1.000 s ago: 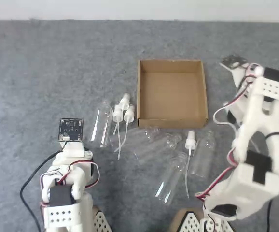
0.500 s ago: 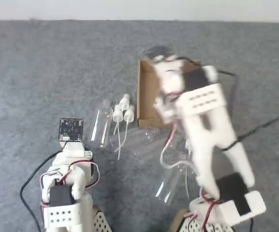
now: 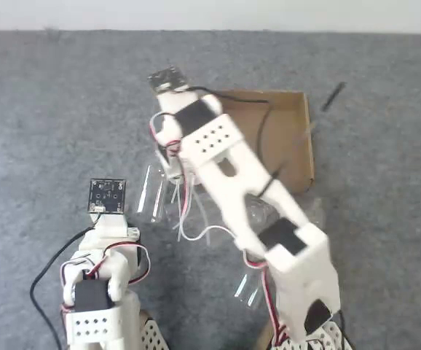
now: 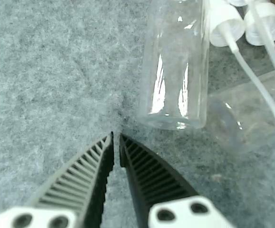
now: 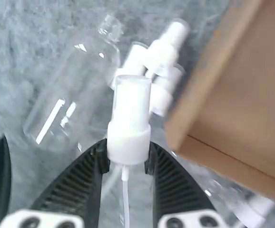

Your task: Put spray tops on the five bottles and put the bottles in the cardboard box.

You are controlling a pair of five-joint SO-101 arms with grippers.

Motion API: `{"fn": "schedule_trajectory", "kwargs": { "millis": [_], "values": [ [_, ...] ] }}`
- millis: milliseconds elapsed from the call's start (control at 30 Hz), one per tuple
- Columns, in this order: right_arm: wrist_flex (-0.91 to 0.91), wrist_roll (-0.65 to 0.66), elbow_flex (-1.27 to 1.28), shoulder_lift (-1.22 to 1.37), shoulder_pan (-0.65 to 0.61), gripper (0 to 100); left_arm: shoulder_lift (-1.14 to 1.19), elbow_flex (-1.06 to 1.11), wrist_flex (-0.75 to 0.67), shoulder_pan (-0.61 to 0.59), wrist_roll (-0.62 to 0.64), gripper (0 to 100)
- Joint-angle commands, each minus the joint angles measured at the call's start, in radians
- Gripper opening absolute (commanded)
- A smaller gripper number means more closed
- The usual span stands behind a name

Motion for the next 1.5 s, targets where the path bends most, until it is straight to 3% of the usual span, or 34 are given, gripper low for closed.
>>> {"fn": "schedule_trajectory", "kwargs": {
  "millis": [0, 133, 233, 467, 600, 733, 967, 1267, 1467],
  "values": [
    [-0.005, -0.061, -0.164, 0.076, -0.022, 7.6, -0.018, -0.007, 0.005, 0.002, 0.005, 1],
    [0.022, -0.066, -0.183, 0.120, -0.019, 21.6, -0.018, -0.007, 0.005, 0.002, 0.005, 1],
    [0.067, -0.063, -0.184, 0.110, -0.022, 26.1, -0.018, -0.007, 0.005, 0.002, 0.005, 1],
    [0.182, 0.052, -0.184, -0.061, -0.001, 26.4, -0.018, -0.007, 0.005, 0.002, 0.005, 1],
    [0.182, 0.098, -0.103, -0.236, 0.077, 23.1, -0.018, -0.007, 0.005, 0.002, 0.005, 1],
    [0.182, 0.166, 0.063, -0.450, 0.188, 15.1, -0.018, -0.007, 0.005, 0.002, 0.005, 1],
    [0.171, 0.298, 0.517, -0.820, 0.404, 21.0, -0.018, -0.007, 0.005, 0.002, 0.005, 1],
    [-0.105, 0.344, 1.132, -1.049, 0.473, 22.0, -0.018, -0.007, 0.005, 0.002, 0.005, 1],
    [-0.337, 0.296, 1.295, -1.055, 0.473, 21.7, -0.018, -0.007, 0.005, 0.002, 0.005, 1]
  ]
}}
